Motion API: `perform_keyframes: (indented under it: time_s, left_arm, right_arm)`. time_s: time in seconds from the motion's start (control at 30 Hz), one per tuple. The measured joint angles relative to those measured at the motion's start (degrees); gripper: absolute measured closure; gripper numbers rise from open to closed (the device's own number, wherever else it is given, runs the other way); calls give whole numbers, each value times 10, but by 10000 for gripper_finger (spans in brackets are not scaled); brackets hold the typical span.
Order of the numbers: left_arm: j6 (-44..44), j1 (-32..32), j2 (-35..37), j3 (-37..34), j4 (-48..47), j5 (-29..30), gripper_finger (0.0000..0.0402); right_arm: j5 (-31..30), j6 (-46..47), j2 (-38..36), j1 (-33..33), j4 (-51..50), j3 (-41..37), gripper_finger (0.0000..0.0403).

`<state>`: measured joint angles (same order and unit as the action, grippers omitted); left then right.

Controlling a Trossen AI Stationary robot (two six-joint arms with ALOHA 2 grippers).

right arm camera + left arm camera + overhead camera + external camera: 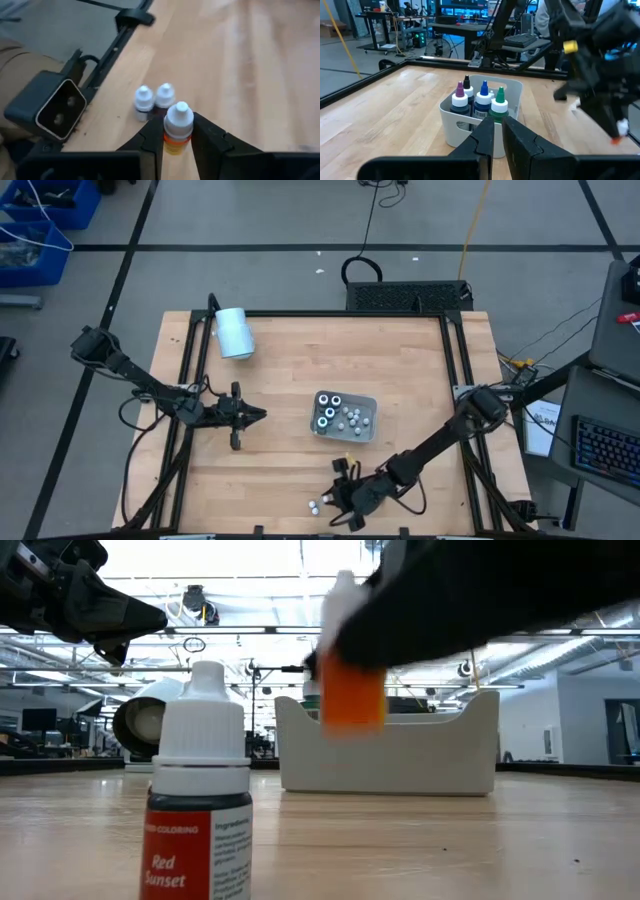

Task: Pick & Place food coloring
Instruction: Put the small orange food coloring bottle into the bin

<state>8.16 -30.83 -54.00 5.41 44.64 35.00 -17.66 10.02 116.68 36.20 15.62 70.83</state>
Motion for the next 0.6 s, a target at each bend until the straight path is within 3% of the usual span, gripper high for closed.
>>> perform_keyframes:
  time_s: [0.23, 0.43, 0.6]
  left_arm:
    - [8, 0, 0, 0, 1, 0, 362]
    - [9, 0, 0, 0, 1, 0, 362]
    - [7, 0, 0, 0, 0, 0, 362]
  right_arm:
    - [-61, -24, -103, 3, -114, -2, 336]
    - [-67, -52, -170, 1, -112, -43, 337]
    - [-109, -55, -252, -7, -115, -106, 337]
